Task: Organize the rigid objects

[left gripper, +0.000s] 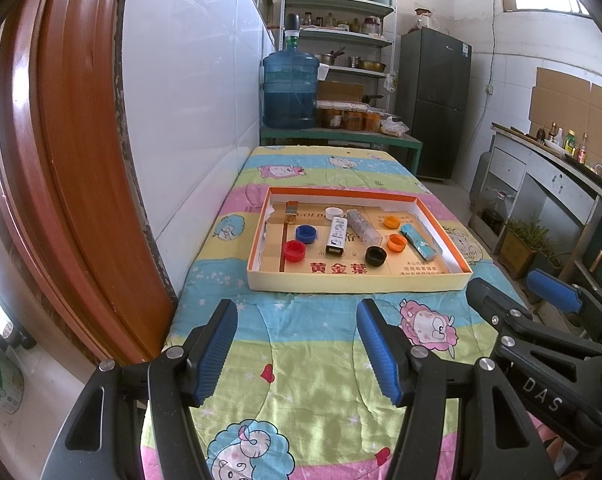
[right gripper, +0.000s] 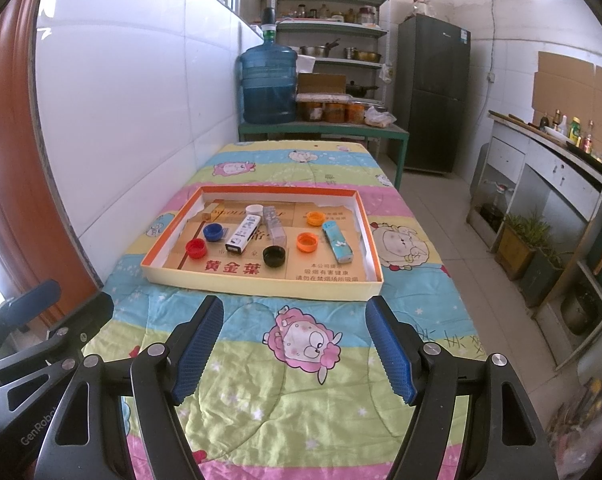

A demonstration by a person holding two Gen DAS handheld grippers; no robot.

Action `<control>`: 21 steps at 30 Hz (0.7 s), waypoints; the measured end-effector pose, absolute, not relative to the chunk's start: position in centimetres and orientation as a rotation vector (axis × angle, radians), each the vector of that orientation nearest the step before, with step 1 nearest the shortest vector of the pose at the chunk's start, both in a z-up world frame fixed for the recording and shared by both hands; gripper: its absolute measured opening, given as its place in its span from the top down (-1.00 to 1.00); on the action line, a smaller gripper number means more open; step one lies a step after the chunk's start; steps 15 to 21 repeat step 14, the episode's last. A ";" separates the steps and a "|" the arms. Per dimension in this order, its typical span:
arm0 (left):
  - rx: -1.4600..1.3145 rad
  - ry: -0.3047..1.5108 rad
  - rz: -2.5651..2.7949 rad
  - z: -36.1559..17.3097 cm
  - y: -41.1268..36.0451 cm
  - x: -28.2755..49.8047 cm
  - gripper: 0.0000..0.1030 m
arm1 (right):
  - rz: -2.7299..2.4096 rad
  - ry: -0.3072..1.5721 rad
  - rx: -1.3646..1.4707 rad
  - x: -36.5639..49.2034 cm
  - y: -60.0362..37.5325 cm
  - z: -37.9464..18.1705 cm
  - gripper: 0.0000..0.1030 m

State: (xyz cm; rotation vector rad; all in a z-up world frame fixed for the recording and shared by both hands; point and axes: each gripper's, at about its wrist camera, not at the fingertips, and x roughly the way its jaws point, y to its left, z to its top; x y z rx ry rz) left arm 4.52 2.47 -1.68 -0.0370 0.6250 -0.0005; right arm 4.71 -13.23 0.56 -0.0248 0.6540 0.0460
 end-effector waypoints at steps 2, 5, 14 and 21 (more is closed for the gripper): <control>-0.037 0.624 0.000 -1.7 2.5 4.5 -0.21 | 0.046 0.655 -0.026 4.7 -13.2 0.5 -0.45; -0.038 0.626 -0.002 -1.7 2.5 4.4 -0.21 | 0.045 0.654 -0.027 4.7 -13.2 0.6 -0.46; 0.001 0.610 0.060 -2.0 2.2 2.6 -0.21 | 0.047 0.655 -0.026 4.7 -13.1 0.6 -0.46; 0.001 0.610 0.060 -2.0 2.2 2.6 -0.21 | 0.047 0.655 -0.026 4.7 -13.1 0.6 -0.46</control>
